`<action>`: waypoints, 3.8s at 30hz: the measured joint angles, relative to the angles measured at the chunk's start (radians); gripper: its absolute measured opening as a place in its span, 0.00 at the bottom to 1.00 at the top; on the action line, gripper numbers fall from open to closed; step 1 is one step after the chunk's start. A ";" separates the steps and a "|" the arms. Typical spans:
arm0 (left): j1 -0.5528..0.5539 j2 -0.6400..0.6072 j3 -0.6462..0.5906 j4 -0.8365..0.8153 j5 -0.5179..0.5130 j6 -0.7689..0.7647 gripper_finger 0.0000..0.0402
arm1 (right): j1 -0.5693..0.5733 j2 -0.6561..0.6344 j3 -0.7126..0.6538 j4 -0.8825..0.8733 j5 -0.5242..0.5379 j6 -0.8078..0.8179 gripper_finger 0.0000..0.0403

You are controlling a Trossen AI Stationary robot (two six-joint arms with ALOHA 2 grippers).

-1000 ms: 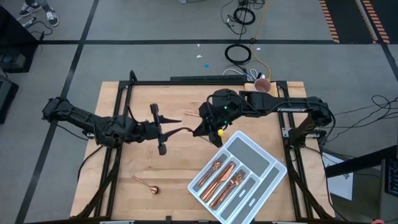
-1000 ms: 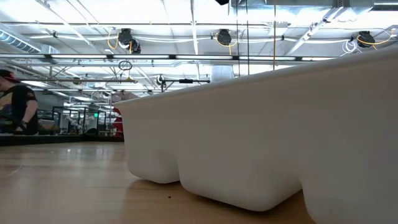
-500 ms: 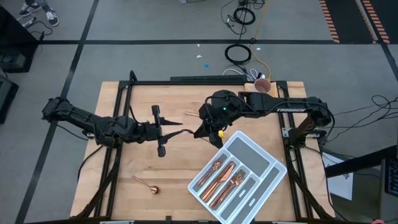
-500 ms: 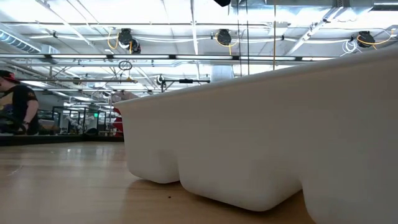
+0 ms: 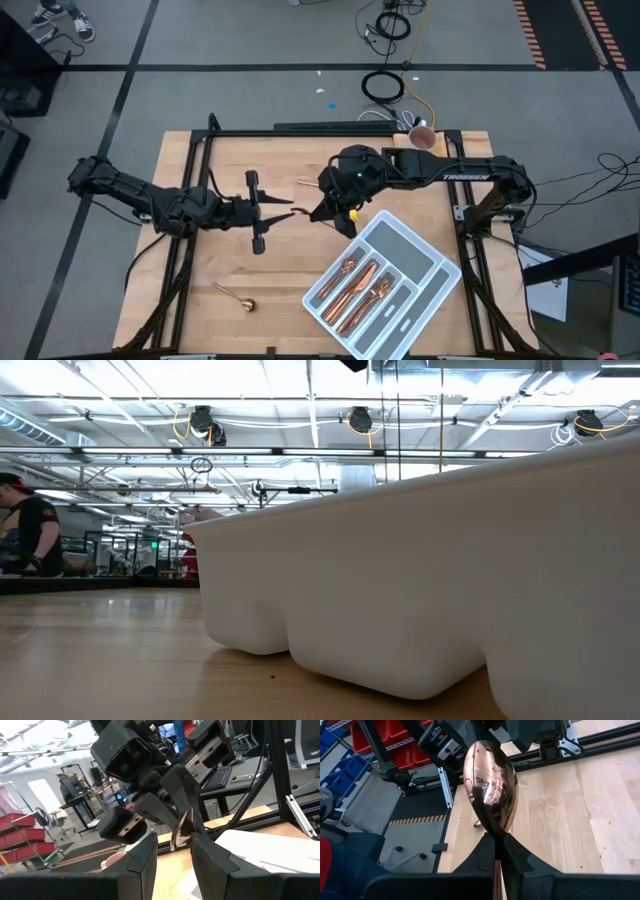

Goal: Sort silverware
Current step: Put the gold spoon into the cutlery tray with the other gold spoons

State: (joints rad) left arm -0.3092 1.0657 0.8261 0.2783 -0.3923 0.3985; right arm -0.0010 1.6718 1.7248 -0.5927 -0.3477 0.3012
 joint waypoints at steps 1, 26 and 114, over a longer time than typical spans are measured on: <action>0.000 0.000 0.000 0.000 0.000 0.000 0.31 | 0.000 0.000 0.000 -0.001 0.000 0.000 0.00; 0.001 0.036 -0.001 0.076 -0.009 0.002 0.21 | -0.001 0.000 0.000 -0.031 0.005 -0.011 0.00; 0.177 0.449 0.472 -0.114 0.228 -0.538 0.00 | 0.092 -1.268 -0.388 -0.293 0.219 0.099 0.36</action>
State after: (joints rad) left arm -0.1325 1.5149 1.2978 0.1646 -0.1640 -0.1398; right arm 0.0906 0.4039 1.3369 -0.8853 -0.1283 0.4006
